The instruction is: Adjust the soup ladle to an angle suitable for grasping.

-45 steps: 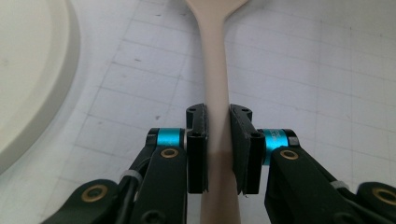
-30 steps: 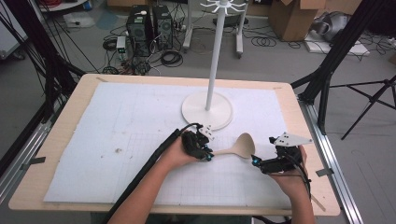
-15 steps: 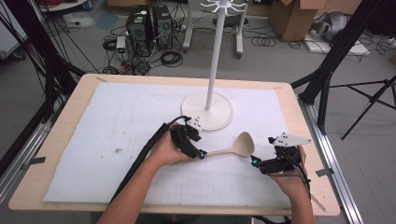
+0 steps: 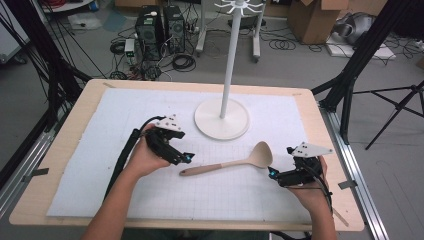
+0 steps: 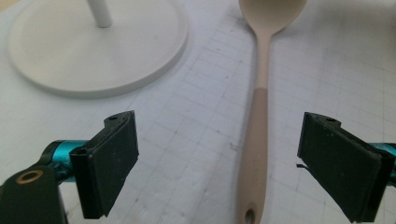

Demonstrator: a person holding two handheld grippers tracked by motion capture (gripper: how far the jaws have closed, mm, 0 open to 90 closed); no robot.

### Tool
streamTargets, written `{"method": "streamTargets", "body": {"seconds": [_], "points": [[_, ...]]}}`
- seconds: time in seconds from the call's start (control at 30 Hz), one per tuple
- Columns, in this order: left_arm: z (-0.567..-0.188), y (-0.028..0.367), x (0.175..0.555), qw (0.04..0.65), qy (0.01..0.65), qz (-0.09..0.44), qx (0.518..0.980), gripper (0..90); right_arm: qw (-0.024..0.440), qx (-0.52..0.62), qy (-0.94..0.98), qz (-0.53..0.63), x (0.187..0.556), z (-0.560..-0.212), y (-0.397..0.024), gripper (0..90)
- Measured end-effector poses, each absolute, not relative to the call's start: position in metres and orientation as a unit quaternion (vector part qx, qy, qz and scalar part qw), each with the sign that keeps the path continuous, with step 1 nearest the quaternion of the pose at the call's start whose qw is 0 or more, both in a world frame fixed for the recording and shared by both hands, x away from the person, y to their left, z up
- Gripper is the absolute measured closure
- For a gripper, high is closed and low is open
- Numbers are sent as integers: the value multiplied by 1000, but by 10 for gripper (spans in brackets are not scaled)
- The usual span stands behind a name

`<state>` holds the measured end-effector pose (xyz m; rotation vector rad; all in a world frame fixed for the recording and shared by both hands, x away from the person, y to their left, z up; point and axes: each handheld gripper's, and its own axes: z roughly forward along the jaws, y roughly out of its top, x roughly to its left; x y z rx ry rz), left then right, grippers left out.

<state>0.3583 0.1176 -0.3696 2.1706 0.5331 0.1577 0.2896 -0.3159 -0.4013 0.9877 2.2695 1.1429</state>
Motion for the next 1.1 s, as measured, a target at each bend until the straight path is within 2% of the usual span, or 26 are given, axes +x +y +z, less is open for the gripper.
{"method": "streamTargets", "body": {"seconds": [0.17,0.43,0.57,0.8,1.1], "points": [[-370,141,352,448,226,75,862,58,205,355,816,406,290,-402,-314,2],[-380,168,335,481,225,84,843,43,205,355,818,404,290,-402,-314,2],[-387,175,333,470,237,86,846,16,205,355,818,404,291,-404,-314,2],[-389,183,331,475,237,82,844,16,201,354,819,405,291,-404,-313,2],[-382,190,331,467,247,112,842,16,197,353,820,406,292,-405,-312,2]]}}
